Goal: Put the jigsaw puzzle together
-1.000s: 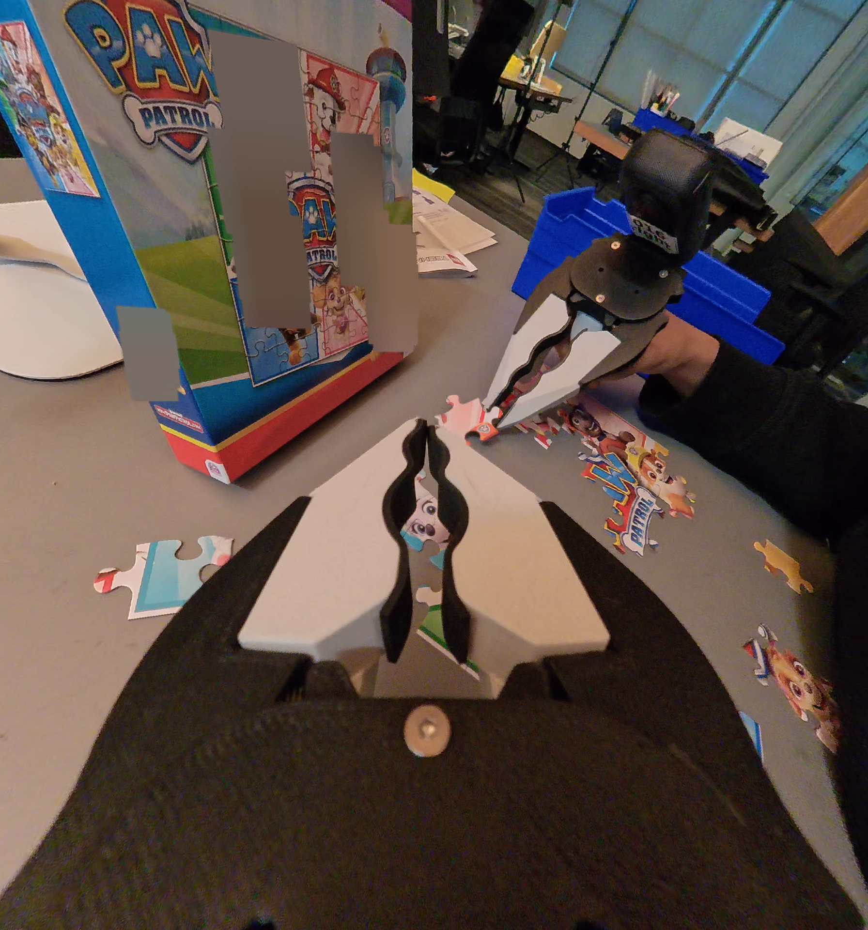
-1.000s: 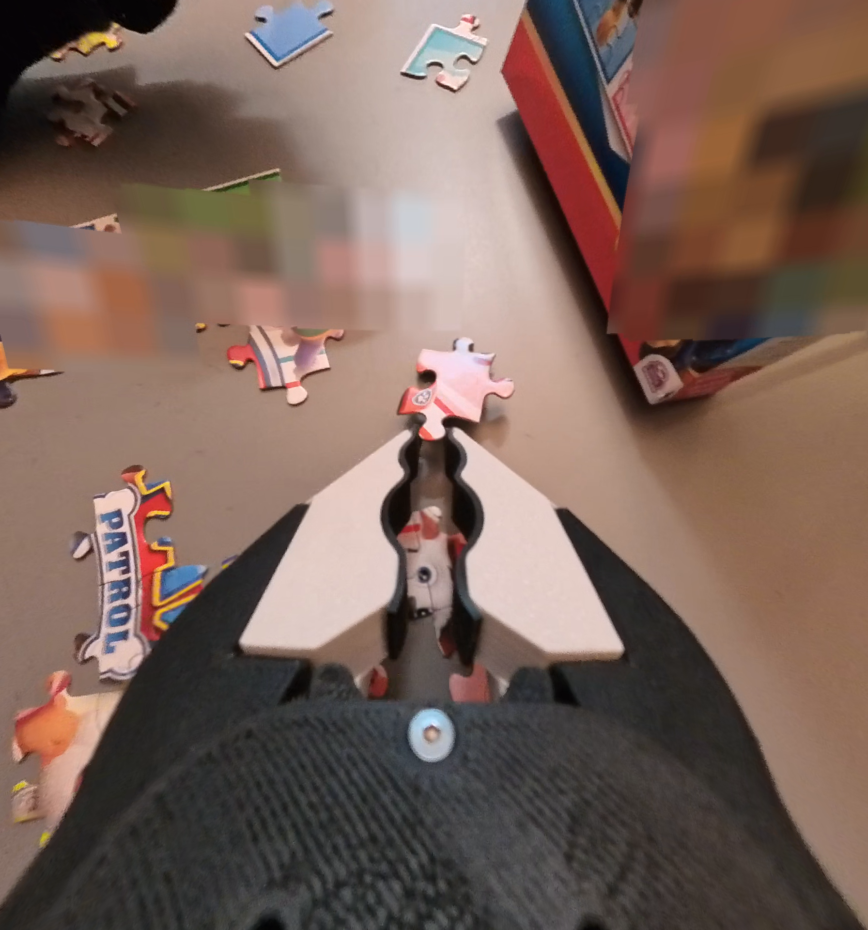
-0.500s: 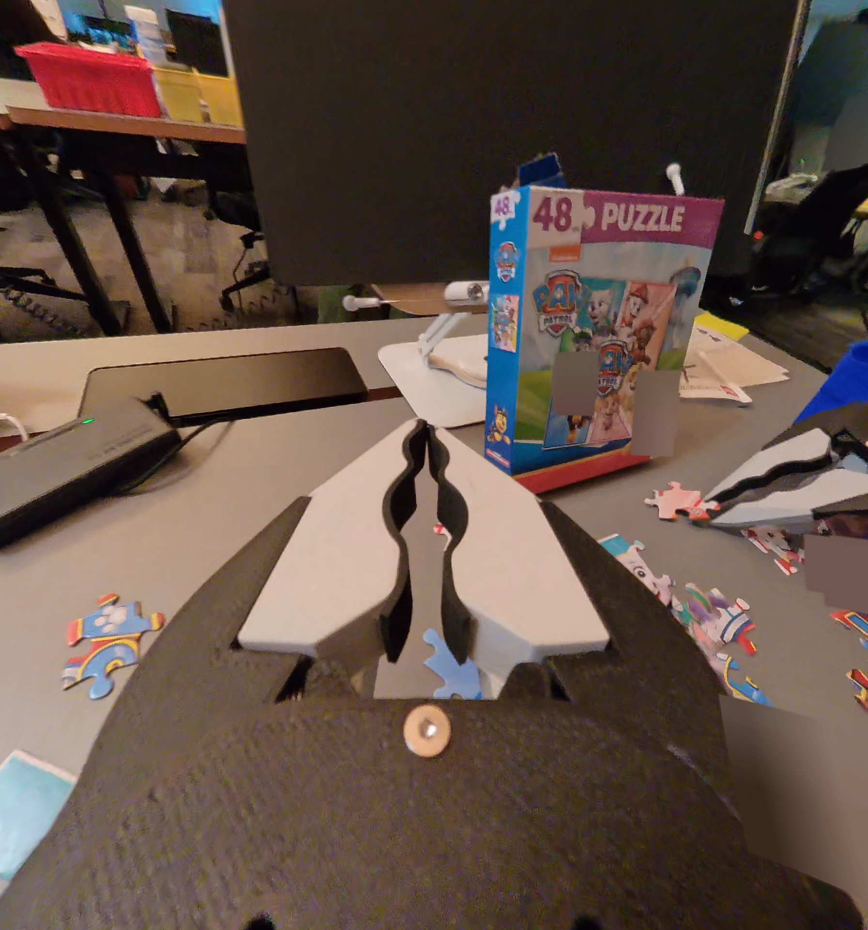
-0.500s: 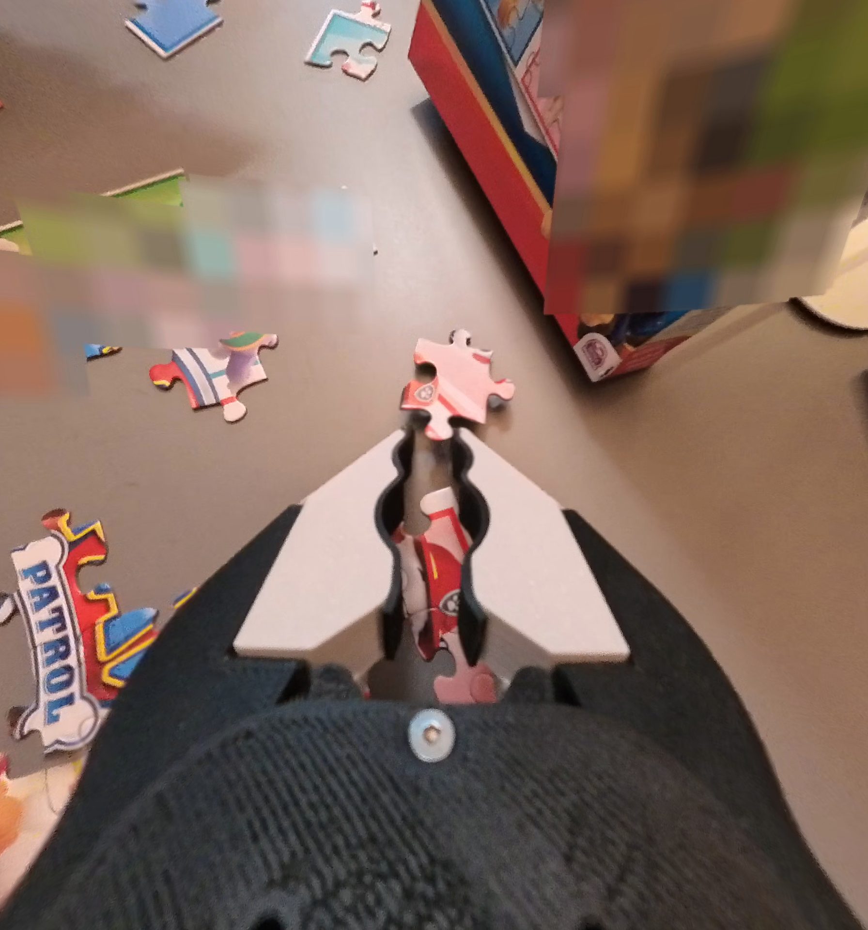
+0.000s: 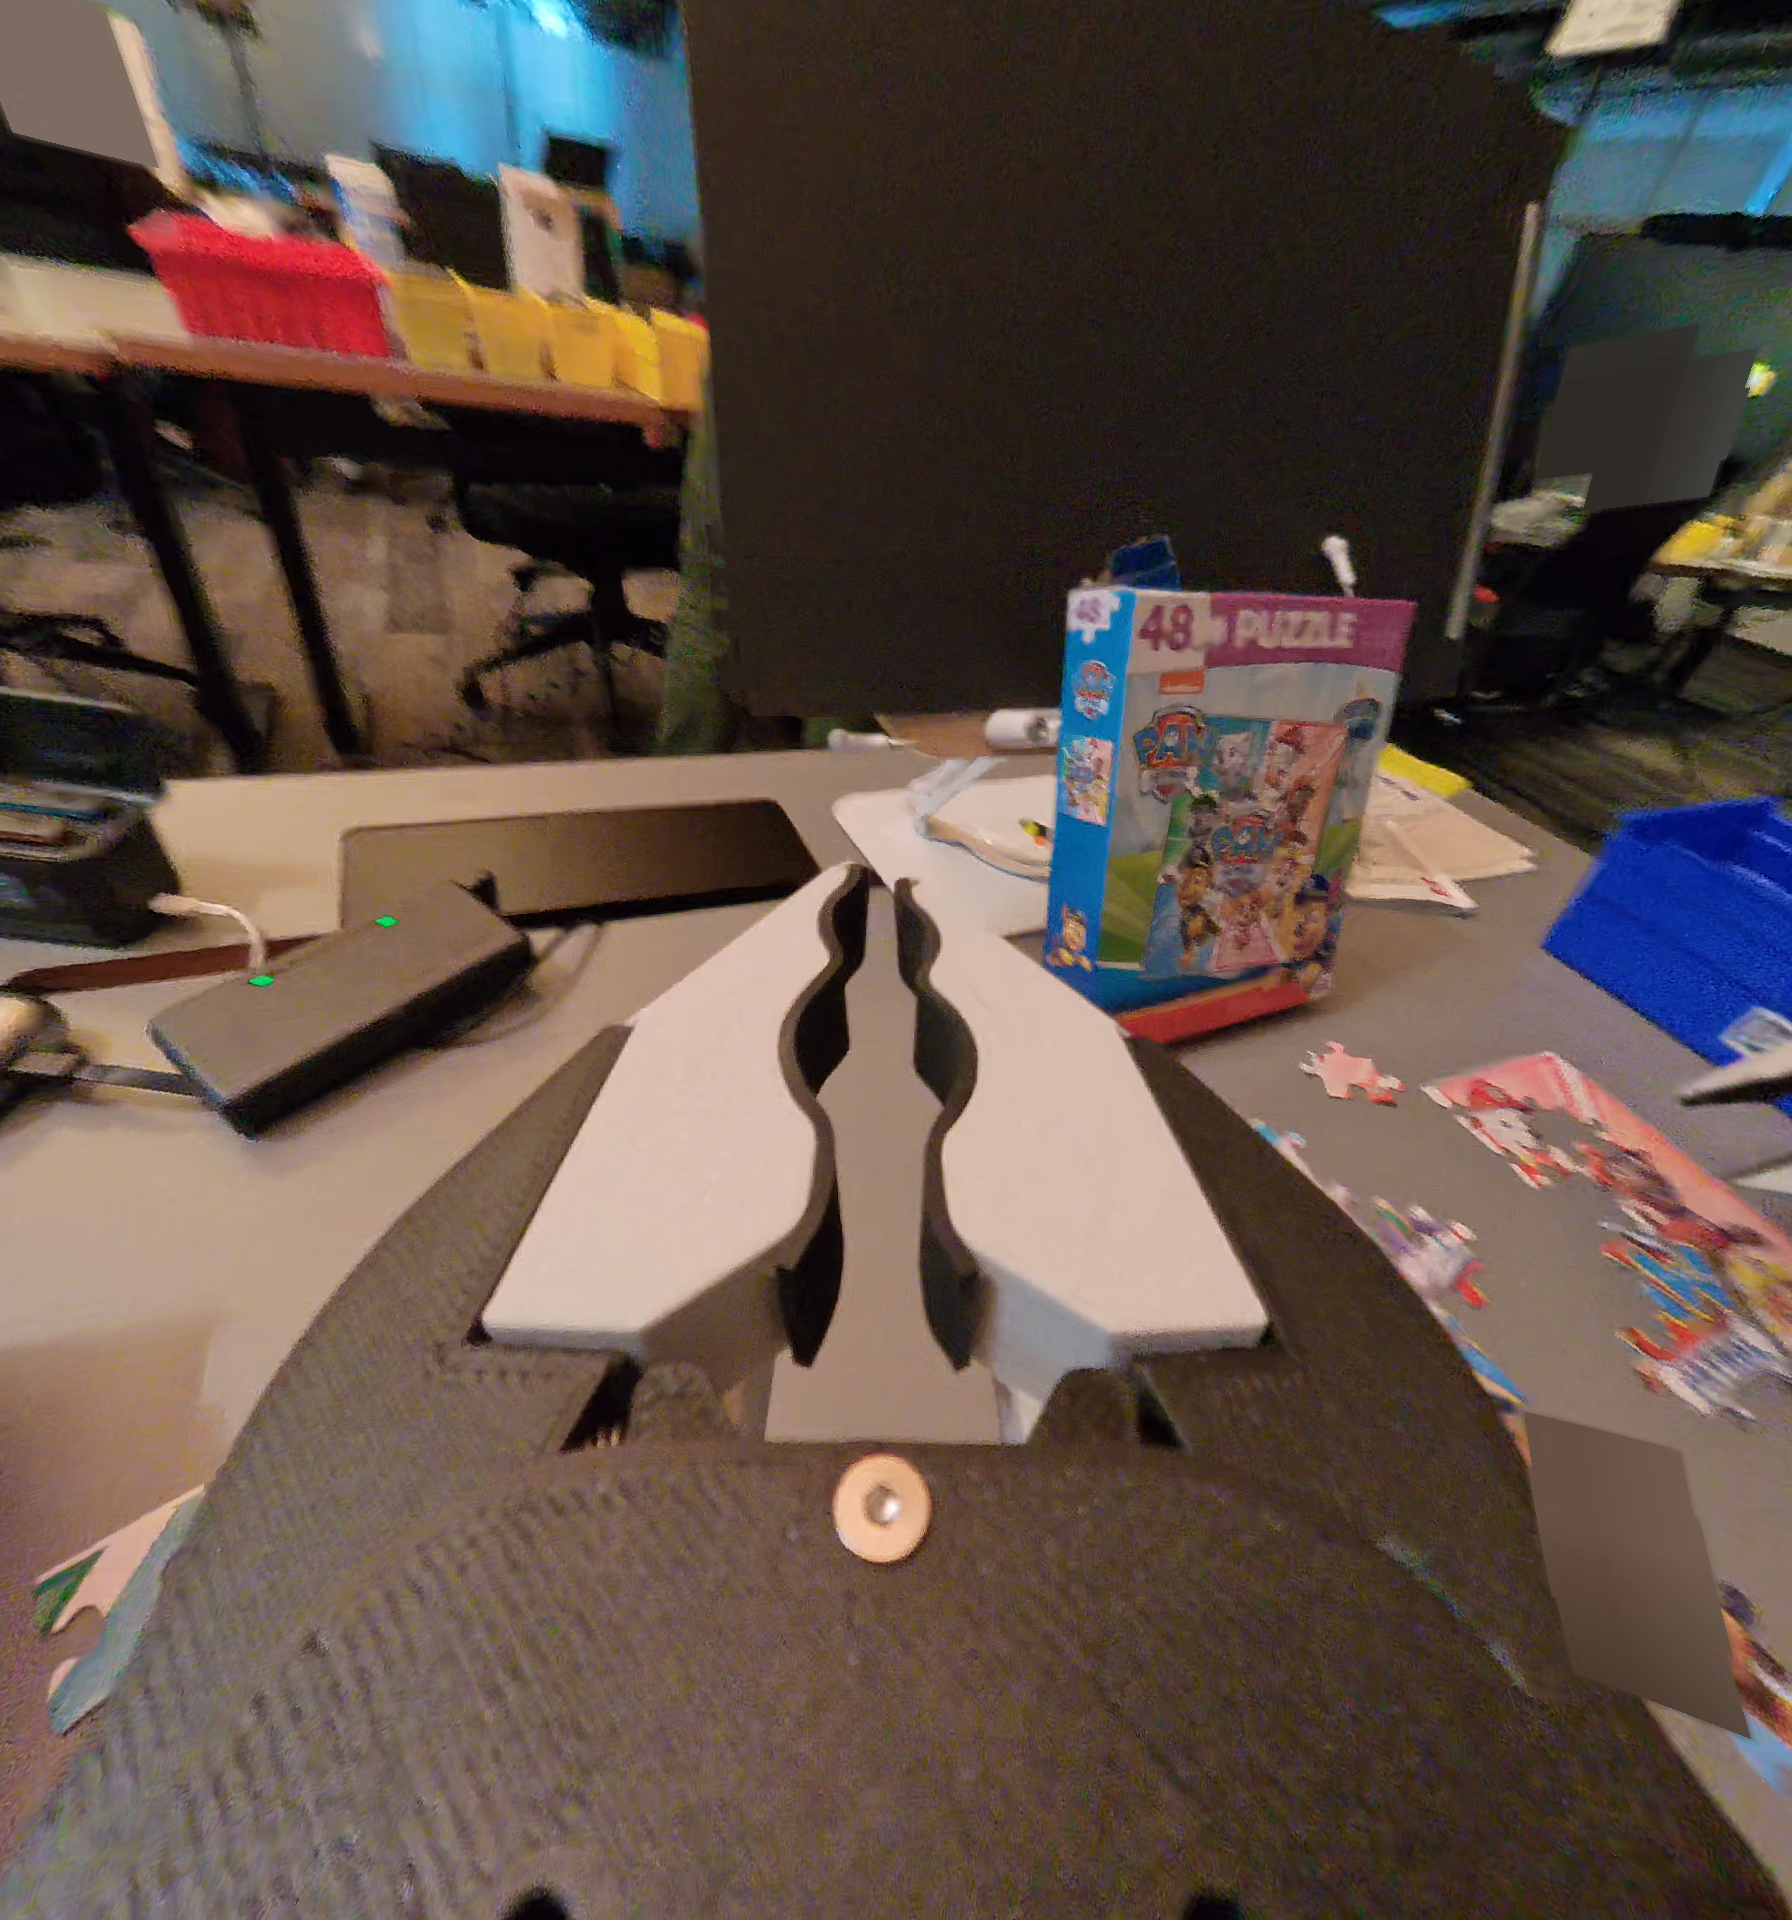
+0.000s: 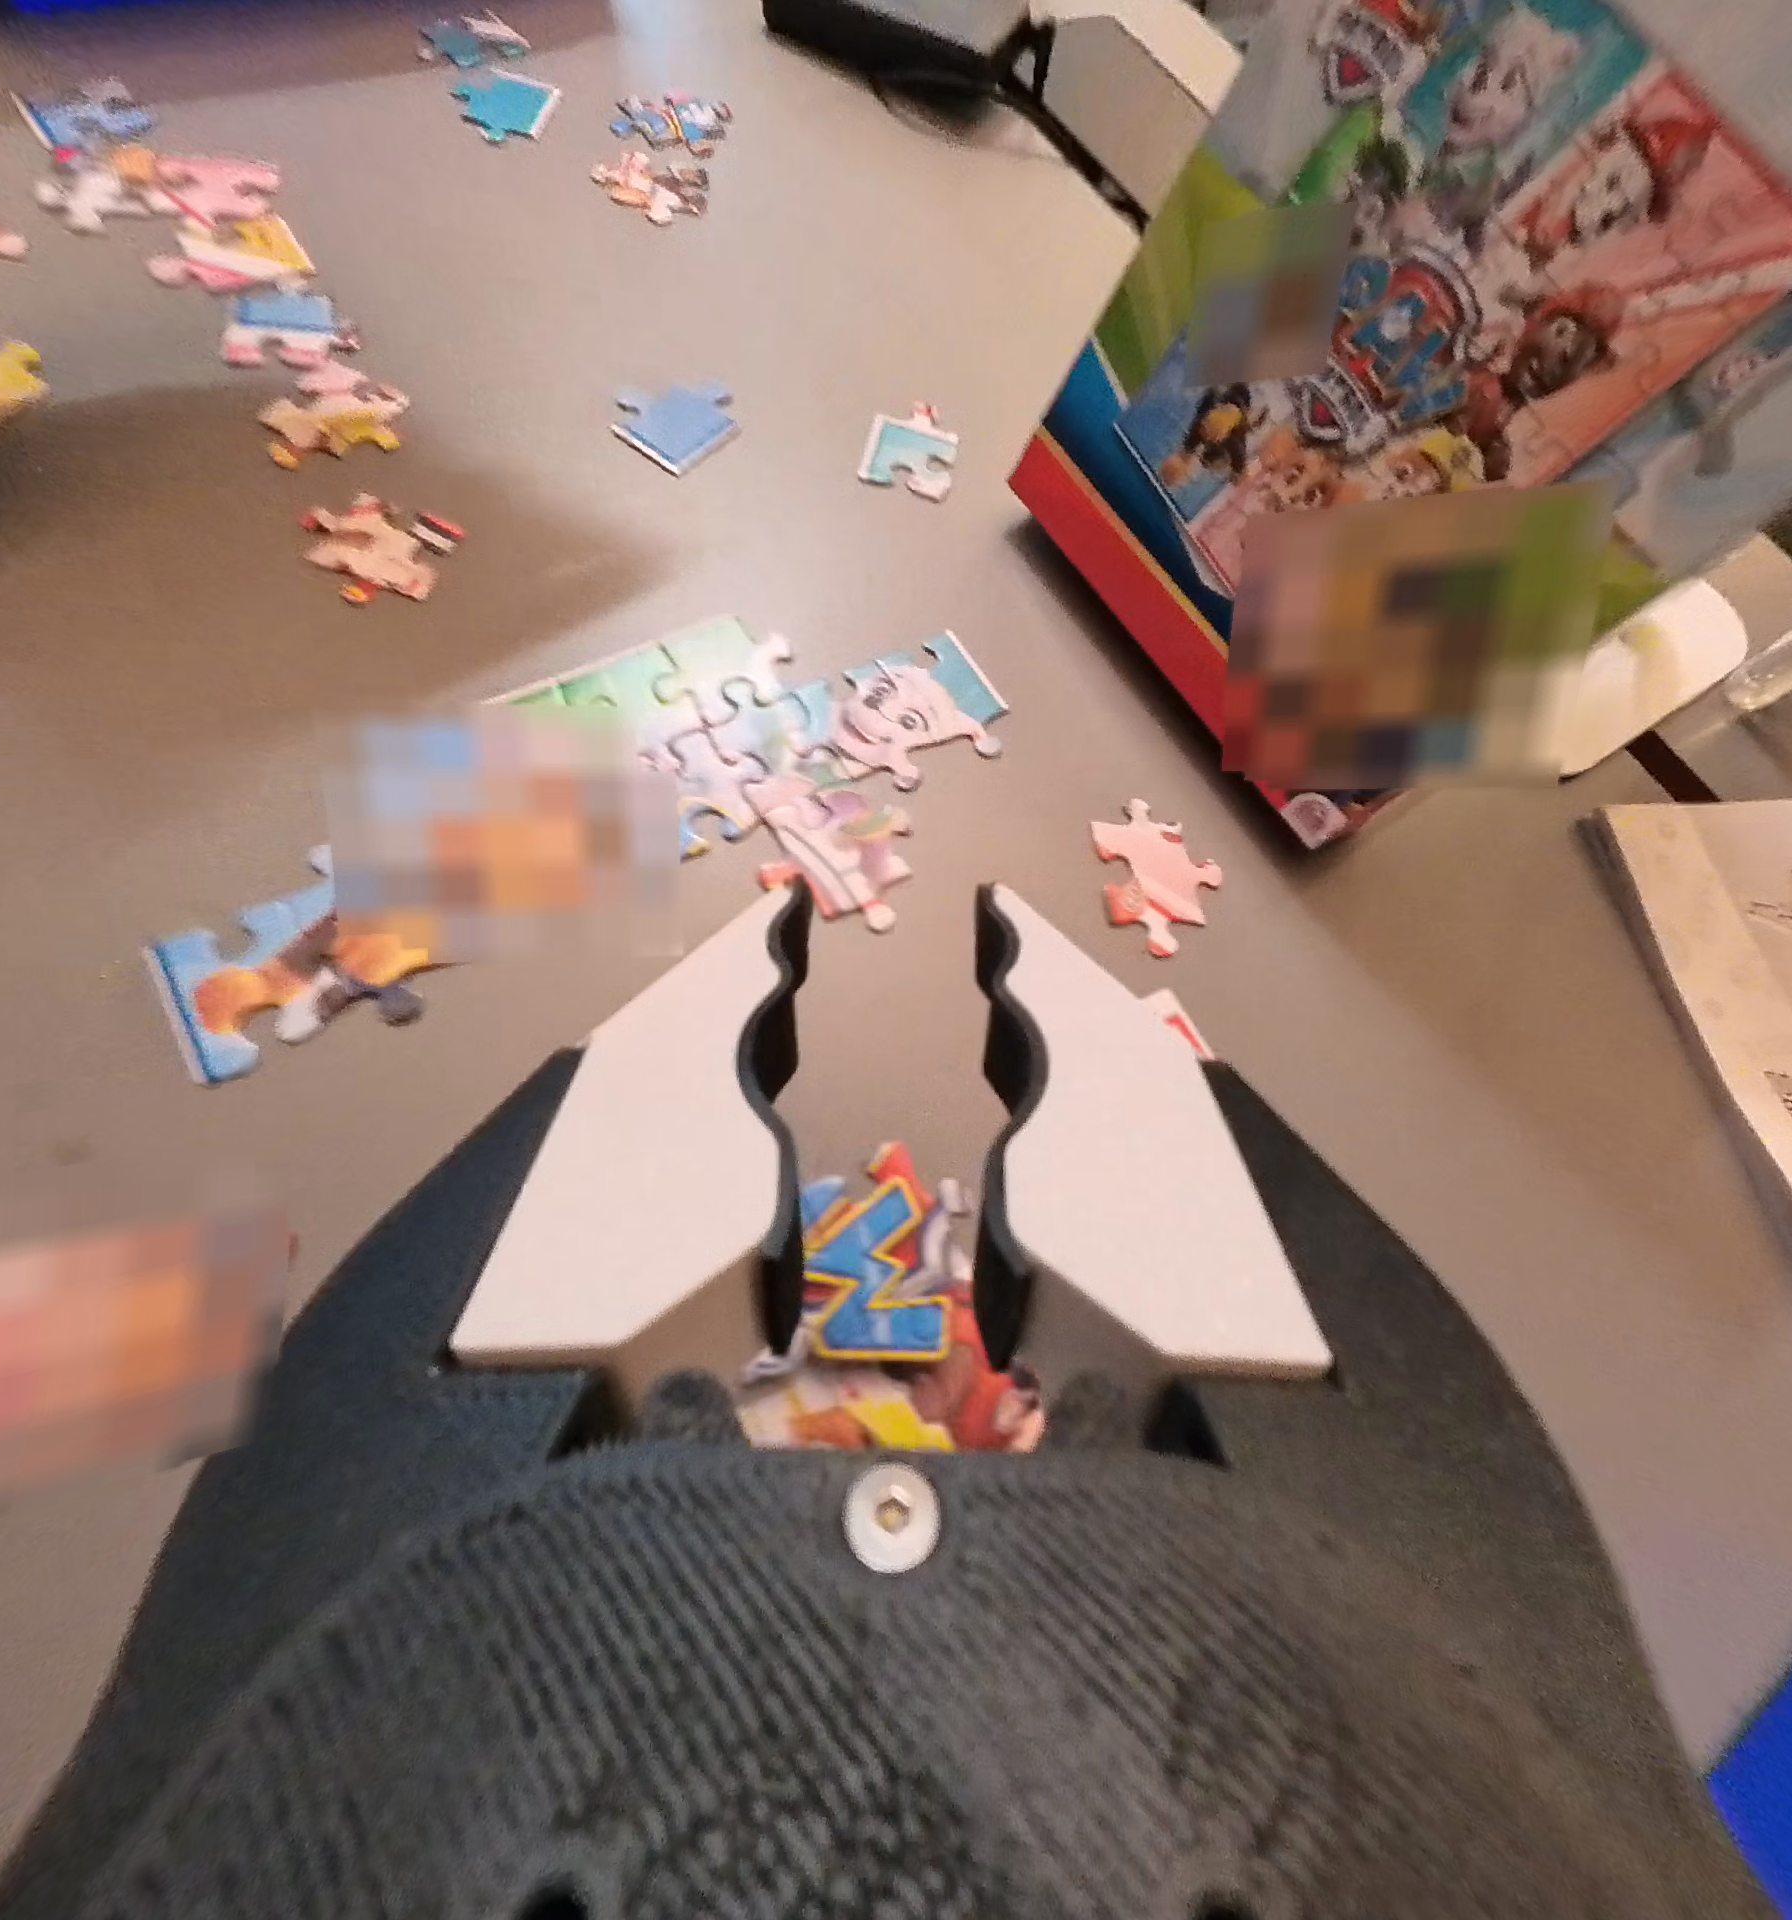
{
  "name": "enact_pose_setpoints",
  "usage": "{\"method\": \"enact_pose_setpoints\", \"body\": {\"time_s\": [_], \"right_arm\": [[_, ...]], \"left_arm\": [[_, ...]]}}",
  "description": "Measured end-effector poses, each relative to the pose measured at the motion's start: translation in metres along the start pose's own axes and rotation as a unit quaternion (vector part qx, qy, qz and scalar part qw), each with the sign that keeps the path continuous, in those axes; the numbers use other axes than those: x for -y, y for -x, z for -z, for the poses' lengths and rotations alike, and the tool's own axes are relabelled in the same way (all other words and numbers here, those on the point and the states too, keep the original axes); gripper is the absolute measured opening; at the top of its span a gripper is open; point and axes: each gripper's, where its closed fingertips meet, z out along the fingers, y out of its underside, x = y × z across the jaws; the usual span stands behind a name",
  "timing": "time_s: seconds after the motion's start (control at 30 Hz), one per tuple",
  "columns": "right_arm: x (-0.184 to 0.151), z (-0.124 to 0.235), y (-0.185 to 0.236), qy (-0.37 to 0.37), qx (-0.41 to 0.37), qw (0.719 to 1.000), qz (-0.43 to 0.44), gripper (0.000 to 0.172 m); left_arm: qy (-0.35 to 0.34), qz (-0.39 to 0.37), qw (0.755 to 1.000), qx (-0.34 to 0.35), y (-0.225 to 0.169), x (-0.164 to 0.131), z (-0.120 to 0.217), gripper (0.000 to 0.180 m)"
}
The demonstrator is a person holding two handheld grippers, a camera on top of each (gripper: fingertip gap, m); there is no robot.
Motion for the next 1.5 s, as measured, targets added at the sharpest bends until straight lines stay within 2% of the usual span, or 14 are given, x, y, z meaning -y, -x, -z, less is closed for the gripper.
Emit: {"method": "enact_pose_setpoints", "body": {"time_s": [0.07,0.17,0.27,0.43,0.53,0.73,0.87,1.1,1.3,1.4,1.5], "right_arm": [[0.012,-0.001,0.014,-0.016,-0.001,1.0,-0.01,0.03],[0.03,-0.015,0.025,-0.014,-0.01,1.0,-0.013,0.03],[0.06,-0.034,0.037,-0.021,-0.009,1.0,0.002,0.03],[0.106,-0.068,0.055,-0.048,-0.001,0.999,0.02,0.031],[0.121,-0.083,0.07,-0.062,0.02,0.998,0.016,0.031],[0.119,-0.101,0.092,-0.06,0.042,0.997,0.018,0.03],[0.12,-0.105,0.099,-0.065,0.056,0.996,0.013,0.03],[0.115,-0.106,0.09,-0.064,0.045,0.997,0.002,0.03],[0.116,-0.091,0.096,-0.077,0.069,0.995,-0.014,0.029],[0.109,-0.076,0.084,-0.056,0.024,0.998,0.033,0.028],[0.099,-0.063,0.076,-0.05,0.004,0.998,0.034,0.028]], "left_arm": [[0.035,0.031,0.998,-0.034,0.001,-0.001,0.005,0.004],[0.016,0.049,0.997,-0.049,0.005,0.006,0.023,0.004],[0.007,0.044,0.999,-0.014,0.029,0.009,0.042,0.007],[0.066,0.048,0.996,0.023,0.061,-0.014,0.065,0.011],[0.091,0.03,0.994,0.058,0.077,-0.024,0.076,0.011],[0.15,0.017,0.983,0.103,0.09,-0.048,0.098,0.016],[0.158,0.009,0.981,0.114,0.091,-0.05,0.113,0.017],[0.125,0.027,0.99,0.059,0.065,-0.042,0.124,0.017],[0.129,0.023,0.99,0.051,0.047,-0.038,0.142,0.018],[0.141,0.005,0.988,0.064,0.04,-0.038,0.151,0.018],[0.134,0.013,0.988,0.07,0.038,-0.035,0.153,0.018]]}}
